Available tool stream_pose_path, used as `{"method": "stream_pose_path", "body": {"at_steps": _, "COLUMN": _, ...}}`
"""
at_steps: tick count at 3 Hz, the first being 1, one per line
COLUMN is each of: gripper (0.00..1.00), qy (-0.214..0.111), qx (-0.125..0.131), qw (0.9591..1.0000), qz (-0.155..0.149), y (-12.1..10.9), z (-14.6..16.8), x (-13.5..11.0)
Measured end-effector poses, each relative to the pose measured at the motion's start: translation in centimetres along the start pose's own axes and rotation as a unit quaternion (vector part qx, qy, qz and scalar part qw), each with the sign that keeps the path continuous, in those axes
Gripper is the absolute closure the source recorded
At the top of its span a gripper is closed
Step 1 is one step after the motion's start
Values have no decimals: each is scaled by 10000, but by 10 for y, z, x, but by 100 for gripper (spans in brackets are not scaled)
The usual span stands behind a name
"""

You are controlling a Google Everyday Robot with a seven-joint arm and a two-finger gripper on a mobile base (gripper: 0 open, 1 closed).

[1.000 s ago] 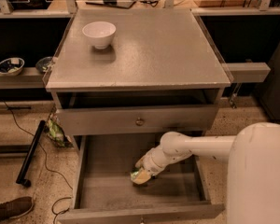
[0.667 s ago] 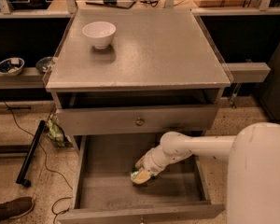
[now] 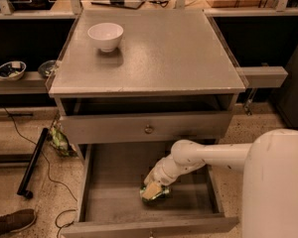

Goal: Pick green can from middle drawer and place on counter

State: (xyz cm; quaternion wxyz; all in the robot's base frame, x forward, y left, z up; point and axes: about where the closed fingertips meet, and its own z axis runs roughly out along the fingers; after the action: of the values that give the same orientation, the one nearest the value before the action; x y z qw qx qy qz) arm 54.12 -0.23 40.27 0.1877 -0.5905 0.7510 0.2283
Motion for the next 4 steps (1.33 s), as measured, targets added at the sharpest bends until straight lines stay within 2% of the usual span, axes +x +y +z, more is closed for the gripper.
{"method": "stream_pose_path", "body": {"at_steps": 1, "gripper": 100, "qy": 33, "qx": 79, "qw": 9999, "qz": 85, "y": 5, "z": -18, "x": -12}}
{"method": "stream_pose_path", "body": {"at_steps": 2, "gripper": 100, "qy": -5, "qx": 209, "qw": 9998, "qz": 47, "y": 10, "z": -40, "x": -29}}
{"method": "stream_pose_path", "body": {"at_steps": 4, "gripper": 100, "qy": -84, "qx": 282, "qw": 9996, "qz": -4, "y": 12, "z": -51, "x": -37}}
